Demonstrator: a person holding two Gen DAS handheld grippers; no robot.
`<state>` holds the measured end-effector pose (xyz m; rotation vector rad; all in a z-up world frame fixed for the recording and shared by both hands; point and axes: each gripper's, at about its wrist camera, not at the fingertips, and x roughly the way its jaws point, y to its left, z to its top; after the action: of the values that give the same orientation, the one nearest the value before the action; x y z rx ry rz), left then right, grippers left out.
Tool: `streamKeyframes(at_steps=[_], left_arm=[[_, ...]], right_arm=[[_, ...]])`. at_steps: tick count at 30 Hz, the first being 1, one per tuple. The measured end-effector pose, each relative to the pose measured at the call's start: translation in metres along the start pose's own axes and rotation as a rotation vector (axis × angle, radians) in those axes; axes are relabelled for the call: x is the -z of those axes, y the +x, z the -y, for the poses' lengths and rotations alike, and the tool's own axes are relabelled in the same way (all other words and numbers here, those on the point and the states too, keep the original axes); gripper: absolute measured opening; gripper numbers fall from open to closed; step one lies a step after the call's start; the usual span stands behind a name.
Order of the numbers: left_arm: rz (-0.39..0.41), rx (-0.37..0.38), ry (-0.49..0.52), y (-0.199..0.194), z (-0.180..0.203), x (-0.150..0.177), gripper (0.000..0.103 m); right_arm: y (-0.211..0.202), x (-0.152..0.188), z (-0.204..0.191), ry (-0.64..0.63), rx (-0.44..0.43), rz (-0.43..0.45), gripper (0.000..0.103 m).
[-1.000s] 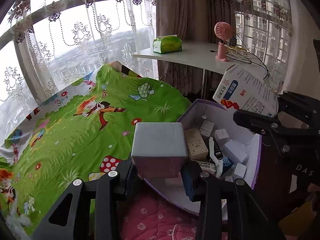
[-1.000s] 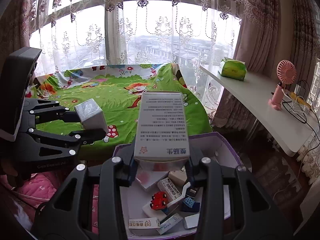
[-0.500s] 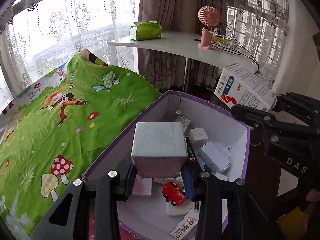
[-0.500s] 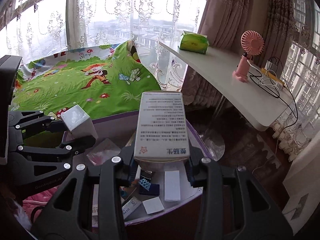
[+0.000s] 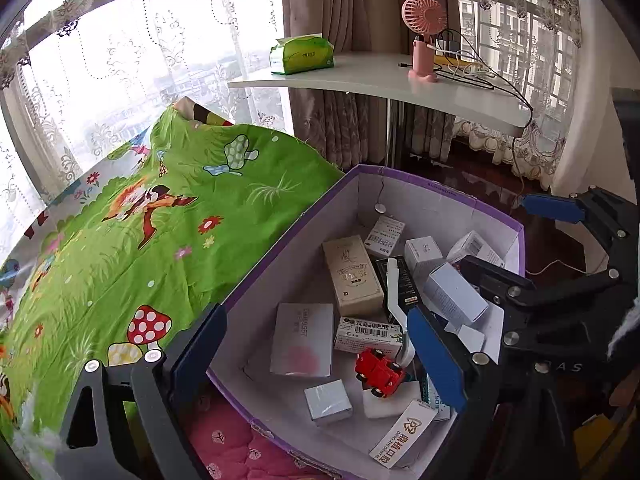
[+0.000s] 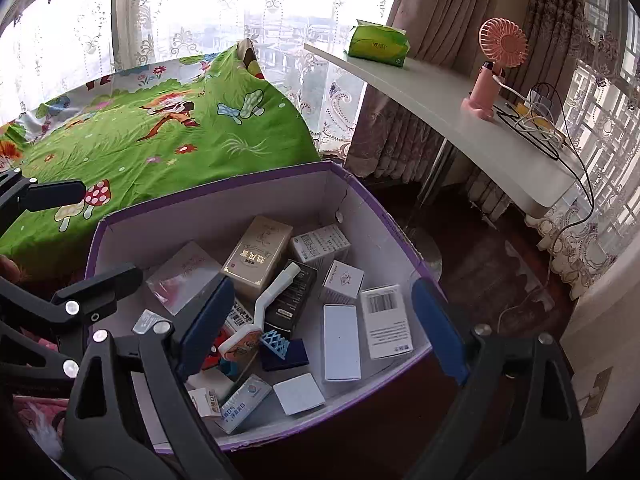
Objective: Organize rigid objects
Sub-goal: 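Open both tools and hold them above the filled storage box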
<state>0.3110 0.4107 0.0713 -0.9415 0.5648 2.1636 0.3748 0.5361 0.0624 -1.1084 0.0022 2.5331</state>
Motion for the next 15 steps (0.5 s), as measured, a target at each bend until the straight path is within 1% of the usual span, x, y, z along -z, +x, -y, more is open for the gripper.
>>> streamKeyframes(at_steps=[3, 5, 6, 10, 15], left_arm=[[-0.11, -0.031, 0.009, 0.014, -0.001, 0.003, 0.093], [-0.164, -0.066, 0.021, 0.023, -0.002, 0.007, 0.093], [-0.169, -0.068, 0.025, 0.025, -0.002, 0.009, 0.093], [-0.163, 0.0, 0.012, 0.023, -0.005, 0.012, 0.093], [-0.17, 0.008, 0.019, 0.025, -0.002, 0.013, 0.093]], right_arm=[[0.004, 0.006, 0.003, 0.01, 0.021, -0.03, 0.092], [0.006, 0.01, 0.005, 0.018, 0.018, -0.046, 0.092], [0.008, 0.011, 0.006, 0.02, 0.019, -0.053, 0.092], [0.012, 0.016, 0.006, 0.024, 0.026, -0.074, 0.092], [0.014, 0.018, 0.004, 0.034, 0.02, -0.077, 0.092]])
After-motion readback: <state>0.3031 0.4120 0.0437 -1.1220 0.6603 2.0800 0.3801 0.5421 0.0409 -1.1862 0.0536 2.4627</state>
